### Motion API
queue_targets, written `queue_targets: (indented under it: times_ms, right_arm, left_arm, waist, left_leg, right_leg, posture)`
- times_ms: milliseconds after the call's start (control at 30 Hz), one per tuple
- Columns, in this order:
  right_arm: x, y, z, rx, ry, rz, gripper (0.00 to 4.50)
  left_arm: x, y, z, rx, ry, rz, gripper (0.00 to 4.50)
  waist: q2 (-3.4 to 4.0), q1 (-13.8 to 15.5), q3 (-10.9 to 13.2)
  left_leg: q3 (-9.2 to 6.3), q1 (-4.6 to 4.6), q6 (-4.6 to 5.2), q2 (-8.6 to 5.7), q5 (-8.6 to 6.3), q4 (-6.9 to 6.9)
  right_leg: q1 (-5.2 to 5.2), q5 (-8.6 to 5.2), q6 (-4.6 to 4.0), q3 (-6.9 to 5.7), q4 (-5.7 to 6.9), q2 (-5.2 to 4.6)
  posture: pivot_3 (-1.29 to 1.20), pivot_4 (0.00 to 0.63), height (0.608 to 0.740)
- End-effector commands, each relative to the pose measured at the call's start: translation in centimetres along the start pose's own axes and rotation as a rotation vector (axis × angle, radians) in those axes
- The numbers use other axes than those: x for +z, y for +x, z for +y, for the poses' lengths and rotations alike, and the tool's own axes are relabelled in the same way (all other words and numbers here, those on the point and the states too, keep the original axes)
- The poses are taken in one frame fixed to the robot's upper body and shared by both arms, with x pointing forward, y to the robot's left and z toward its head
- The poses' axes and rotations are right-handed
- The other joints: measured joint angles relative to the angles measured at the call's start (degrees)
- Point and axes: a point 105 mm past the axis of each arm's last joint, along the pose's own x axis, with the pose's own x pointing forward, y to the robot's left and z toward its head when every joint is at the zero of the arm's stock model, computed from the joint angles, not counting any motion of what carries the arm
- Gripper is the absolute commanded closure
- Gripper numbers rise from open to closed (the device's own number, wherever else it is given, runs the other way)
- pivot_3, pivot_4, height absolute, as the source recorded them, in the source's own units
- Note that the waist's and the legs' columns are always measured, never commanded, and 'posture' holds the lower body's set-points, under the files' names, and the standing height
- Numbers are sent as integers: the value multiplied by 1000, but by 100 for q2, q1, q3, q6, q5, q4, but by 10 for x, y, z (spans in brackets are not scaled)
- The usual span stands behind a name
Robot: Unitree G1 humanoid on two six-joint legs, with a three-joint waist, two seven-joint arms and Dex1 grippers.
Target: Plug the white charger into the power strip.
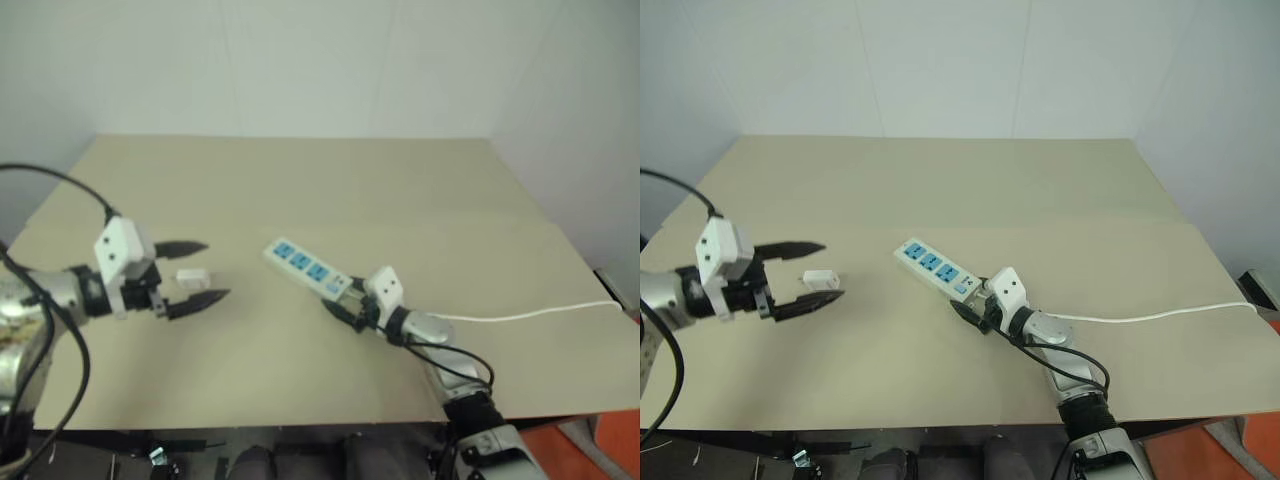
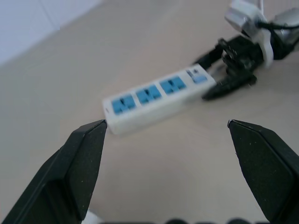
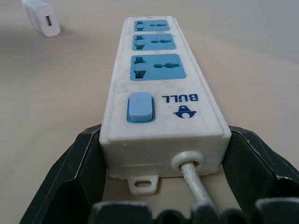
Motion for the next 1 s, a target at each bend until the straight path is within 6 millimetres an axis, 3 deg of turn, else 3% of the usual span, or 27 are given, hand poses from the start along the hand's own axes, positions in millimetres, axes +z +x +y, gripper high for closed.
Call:
queue_targets:
  times_ms: [33,167,367,600,1000]
  right_arm:
    - [16,-5,14,151,5,-73,1097]
    - [22,-19,30,367,-77,-73,1097]
    - [12,-25,52,587,-161,20,1097]
    - [6,-16,66,630,-171,37,1097]
    - [-1,-15,70,594,-159,74,1097]
  left_arm:
    - [11,4,24,54,150,91,0]
    - [23,13,43,-17,210,187,0]
    - [-10,16,61,-188,235,604,0]
    - [-30,12,77,-390,314,899,0]
    - [-49,34,82,-554,406,999,0]
  waist:
    - [0,10,1]
    - [-1,44,6]
    - [3,11,8]
    - [2,-24,9]
    - [1,-57,8]
  left_leg:
    - [0,-3,0,0,0,0]
    - [-3,-18,0,0,0,0]
    - [-3,-18,1,8,-1,-1]
    - [-10,-18,1,18,0,1]
    - [-11,-19,2,21,0,2]
  right_leg:
    - [-2,0,0,0,0,3]
    - [-11,0,1,2,-4,10]
    - [-17,-8,8,8,0,33]
    - [-21,-8,6,14,6,51]
    - [-22,-9,2,17,15,51]
  posture:
    - [0,150,740]
    - [0,150,740]
    - [0,150,740]
    - [0,150,740]
    - [0,150,740]
